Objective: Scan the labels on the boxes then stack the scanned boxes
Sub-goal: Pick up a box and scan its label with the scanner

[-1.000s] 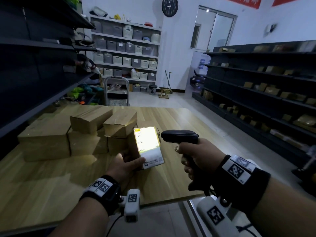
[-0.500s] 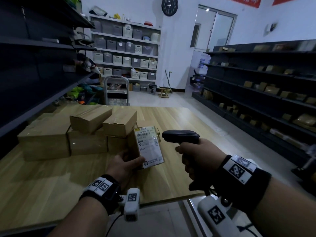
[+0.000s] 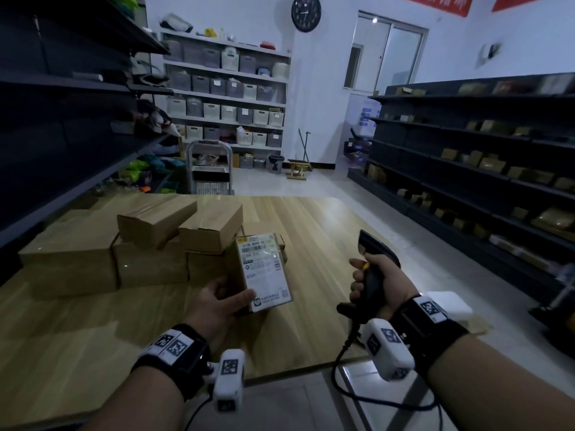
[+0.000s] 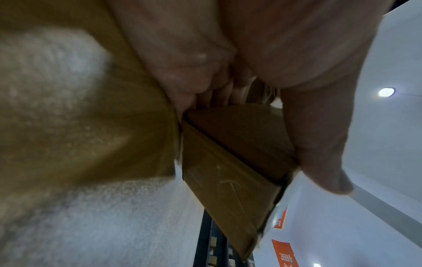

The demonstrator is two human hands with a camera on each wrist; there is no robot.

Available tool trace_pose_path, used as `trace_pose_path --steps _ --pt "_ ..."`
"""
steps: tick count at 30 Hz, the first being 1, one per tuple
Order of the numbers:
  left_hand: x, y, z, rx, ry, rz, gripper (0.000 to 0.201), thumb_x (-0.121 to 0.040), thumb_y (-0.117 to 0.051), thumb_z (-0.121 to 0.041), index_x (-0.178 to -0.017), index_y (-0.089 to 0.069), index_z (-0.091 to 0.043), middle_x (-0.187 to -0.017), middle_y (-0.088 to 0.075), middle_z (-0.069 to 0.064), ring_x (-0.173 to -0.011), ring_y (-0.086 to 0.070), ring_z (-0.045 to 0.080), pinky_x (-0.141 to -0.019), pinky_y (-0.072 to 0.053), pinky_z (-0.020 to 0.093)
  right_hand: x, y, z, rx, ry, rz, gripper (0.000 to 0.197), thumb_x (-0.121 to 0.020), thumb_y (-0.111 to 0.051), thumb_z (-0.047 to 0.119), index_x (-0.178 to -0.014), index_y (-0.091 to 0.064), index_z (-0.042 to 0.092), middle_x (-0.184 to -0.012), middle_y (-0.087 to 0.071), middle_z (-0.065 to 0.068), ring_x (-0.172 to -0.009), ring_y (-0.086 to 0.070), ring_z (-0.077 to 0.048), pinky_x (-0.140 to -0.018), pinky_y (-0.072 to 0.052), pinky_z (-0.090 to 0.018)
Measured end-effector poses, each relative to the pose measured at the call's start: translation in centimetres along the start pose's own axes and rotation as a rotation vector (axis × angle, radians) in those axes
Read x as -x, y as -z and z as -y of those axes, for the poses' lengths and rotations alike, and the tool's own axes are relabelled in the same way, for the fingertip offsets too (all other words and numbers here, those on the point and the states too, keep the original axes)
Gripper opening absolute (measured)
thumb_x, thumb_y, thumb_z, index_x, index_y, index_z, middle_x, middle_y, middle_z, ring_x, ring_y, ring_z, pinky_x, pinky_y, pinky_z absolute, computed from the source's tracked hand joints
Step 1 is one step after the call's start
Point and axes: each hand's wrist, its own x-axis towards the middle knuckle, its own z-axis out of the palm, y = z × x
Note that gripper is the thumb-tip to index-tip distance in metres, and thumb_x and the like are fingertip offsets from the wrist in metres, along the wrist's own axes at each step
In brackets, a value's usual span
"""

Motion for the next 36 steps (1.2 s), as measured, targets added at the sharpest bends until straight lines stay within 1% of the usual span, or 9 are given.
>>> trace_pose_path --steps 5,10,15,19,24,27,29,33,36 --pt "-0.6 0.3 0.7 0.06 -0.024 0.019 0.135 -0.022 -0.117 -0.038 -0.139 -0.064 -0.001 -0.13 -0.079 0.023 -0.117 -0.078 0.044 -0.109 -0.057 0.064 -3.8 3.6 -1.0 -0.08 -0.022 -0.055 0.032 -0.101 -0.06 0.036 -0.114 -0.059 0.006 -0.068 -0.052 -0.004 -0.048 -0.049 -0.02 -0.049 -0.046 -0.029" --pt "-0.8 0.1 0.7 0.154 0.003 0.054 0.134 -0.013 -0.117 -0.029 -0.132 -0.064 0.004 -0.123 -0.08 0.026 -0.105 -0.082 0.041 -0.077 -0.071 0.047 -5.6 5.2 -2.0 -0.099 -0.072 -0.033 0.045 -0.101 -0.061 0.046 -0.114 -0.062 0.003 -0.07 -0.056 -0.007 -0.053 -0.053 -0.022 -0.053 -0.049 -0.03" --pt "-0.6 -0.2 0.8 0.18 0.01 0.035 0.139 -0.019 -0.118 -0.024 -0.14 -0.058 0.009 -0.131 -0.076 0.03 -0.111 -0.08 0.043 -0.078 -0.071 0.047 -6.6 7.3 -2.8 -0.312 -0.005 0.085 0.084 -0.062 -0.096 0.051 -0.124 -0.063 0.005 -0.076 -0.054 -0.004 -0.059 -0.052 -0.019 -0.058 -0.049 -0.034" --pt "0.0 -0.5 0.9 0.167 0.005 0.034 0.102 -0.057 -0.105 -0.005 -0.144 -0.056 0.012 -0.131 -0.075 0.032 -0.109 -0.081 0.043 -0.079 -0.071 0.048 -7.3 7.8 -3.1 -0.352 -0.009 0.144 0.072 -0.073 -0.084 0.055 -0.122 -0.062 0.006 -0.074 -0.054 -0.003 -0.058 -0.052 -0.018 -0.057 -0.051 -0.033" --pt "0.7 -1.3 0.7 0.013 0.007 0.025 0.131 -0.023 -0.117 -0.038 -0.134 -0.064 0.006 -0.129 -0.077 0.03 -0.116 -0.077 0.048 -0.093 -0.068 0.056 -7.5 7.6 -2.8 -0.369 -0.055 0.119 0.058 -0.089 -0.065 0.056 -0.119 -0.061 0.006 -0.07 -0.053 -0.003 -0.055 -0.054 -0.018 -0.058 -0.051 -0.032" --pt "1.0 -3.2 0.3 0.099 0.036 0.047 0.098 -0.056 -0.11 -0.018 -0.135 -0.062 0.012 -0.132 -0.074 0.035 -0.119 -0.075 0.051 -0.092 -0.068 0.055 -7.5 7.5 -2.7 -0.372 -0.064 0.122 0.06 -0.086 -0.065 0.056 -0.118 -0.061 0.005 -0.071 -0.053 -0.004 -0.054 -0.053 -0.019 -0.057 -0.051 -0.033" --pt "1.0 -5.4 -0.3 0.154 0.059 0.041 0.059 -0.08 -0.081 -0.004 -0.133 -0.063 0.014 -0.129 -0.075 0.036 -0.113 -0.078 0.048 -0.089 -0.068 0.053 -7.3 7.4 -2.6 -0.369 -0.063 0.119 0.06 -0.085 -0.064 0.056 -0.116 -0.061 0.004 -0.07 -0.052 -0.004 -0.054 -0.052 -0.019 -0.058 -0.049 -0.033" --pt "-0.8 -10.3 -1.0 0.154 0.087 0.036 0.048 -0.085 -0.08 -0.003 -0.128 -0.069 0.015 -0.127 -0.074 0.038 -0.103 -0.082 0.043 -0.086 -0.07 0.047 -7.0 7.3 -2.6 -0.371 -0.049 0.11 0.059 -0.091 -0.062 0.057 -0.117 -0.062 0.003 -0.069 -0.05 -0.005 -0.052 -0.049 -0.019 -0.062 -0.045 -0.035" --pt "-2.7 -14.0 -1.5 0.156 0.152 0.034 0.028 -0.094 -0.075 -0.009 -0.112 -0.078 0.011 -0.113 -0.08 0.033 -0.089 -0.084 0.037 -0.069 -0.071 0.042 -6.9 7.2 -2.4 -0.392 -0.058 0.097 0.057 -0.093 -0.061 0.057 -0.113 -0.062 0.004 -0.067 -0.049 -0.005 -0.052 -0.048 -0.019 -0.067 -0.038 -0.035"
